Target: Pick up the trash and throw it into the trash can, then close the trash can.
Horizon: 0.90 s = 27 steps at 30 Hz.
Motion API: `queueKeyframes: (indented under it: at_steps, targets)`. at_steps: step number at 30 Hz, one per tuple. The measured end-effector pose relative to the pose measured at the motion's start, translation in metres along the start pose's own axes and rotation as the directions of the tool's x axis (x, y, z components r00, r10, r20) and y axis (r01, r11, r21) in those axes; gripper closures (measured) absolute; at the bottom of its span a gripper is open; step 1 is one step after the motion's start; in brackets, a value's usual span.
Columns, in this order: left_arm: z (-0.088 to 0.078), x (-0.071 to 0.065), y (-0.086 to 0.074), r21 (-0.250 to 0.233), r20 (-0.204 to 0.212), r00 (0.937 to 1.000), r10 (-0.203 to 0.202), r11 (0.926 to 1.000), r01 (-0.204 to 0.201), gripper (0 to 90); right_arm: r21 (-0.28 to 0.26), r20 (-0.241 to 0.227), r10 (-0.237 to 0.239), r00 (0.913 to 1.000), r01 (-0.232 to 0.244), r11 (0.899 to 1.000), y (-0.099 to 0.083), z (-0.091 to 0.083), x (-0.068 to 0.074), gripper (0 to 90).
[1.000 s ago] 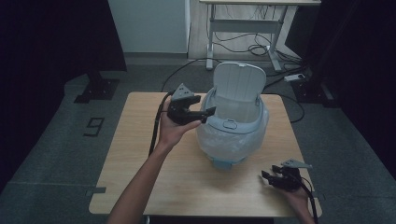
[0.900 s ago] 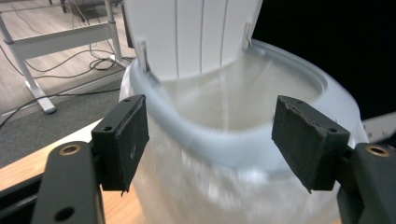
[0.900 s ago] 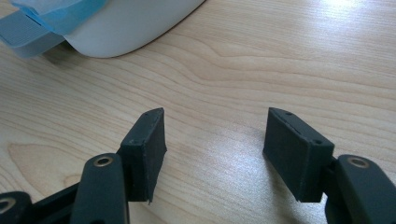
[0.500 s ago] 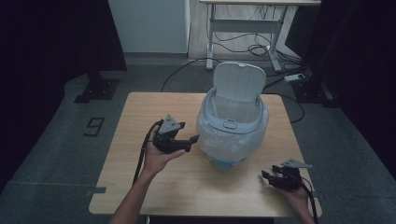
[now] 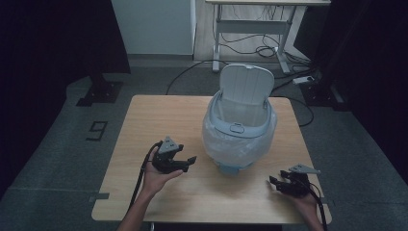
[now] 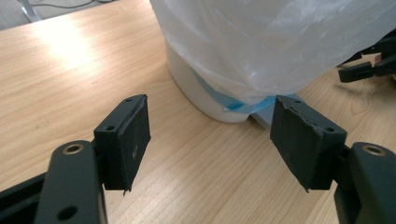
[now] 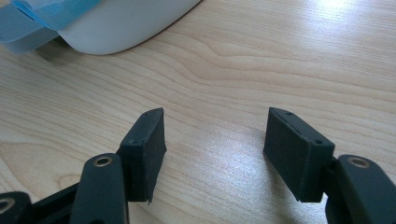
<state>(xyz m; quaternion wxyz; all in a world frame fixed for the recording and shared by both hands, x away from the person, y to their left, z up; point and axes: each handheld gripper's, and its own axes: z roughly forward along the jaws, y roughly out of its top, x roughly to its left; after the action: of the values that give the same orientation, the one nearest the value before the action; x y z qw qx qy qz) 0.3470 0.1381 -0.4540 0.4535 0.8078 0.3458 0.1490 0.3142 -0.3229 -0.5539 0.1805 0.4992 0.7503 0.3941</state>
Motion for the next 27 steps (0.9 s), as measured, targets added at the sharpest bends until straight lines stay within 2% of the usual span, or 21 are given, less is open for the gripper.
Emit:
queueKeyframes:
  at_steps: [4,7,12,15,18,21,27]
  targets:
    - [-0.001,0.001,-0.003,-0.005,0.003,0.9999,-0.015,0.9999,0.015,28.4,0.001,0.004,-0.007,1.0000,0.007,1.000,0.000,0.000,0.001,37.5]
    - [-0.002,0.002,-0.003,-0.008,0.004,0.9999,-0.016,0.9998,0.016,28.4,-0.020,0.022,-0.025,0.9995,0.025,0.999,0.000,-0.001,0.004,37.8]
    - [-0.006,0.006,-0.003,-0.022,0.019,0.9992,-0.036,0.9991,0.037,28.4,-0.074,0.025,-0.004,0.9997,0.005,0.997,0.005,-0.011,0.004,37.8]
    - [-0.008,0.009,-0.004,-0.029,0.034,0.9979,-0.055,0.9980,0.056,28.4,-0.121,0.014,0.016,0.9998,-0.014,0.993,0.009,-0.018,0.004,38.4]
    - [-0.012,0.011,-0.004,-0.041,0.026,0.9979,-0.059,0.9974,0.060,28.4,-0.148,-0.002,0.033,0.9994,-0.033,0.988,0.013,-0.022,0.005,38.7]
    - [-0.014,0.013,-0.005,-0.045,0.026,0.9977,-0.062,0.9970,0.063,28.4,-0.149,-0.002,0.008,1.0000,-0.008,0.989,0.021,-0.029,0.007,38.7]
    - [-0.018,0.013,-0.006,-0.063,0.024,0.9980,-0.058,0.9963,0.059,29.2,-0.205,-0.023,0.015,0.9996,-0.020,0.979,0.046,-0.048,0.005,38.4]
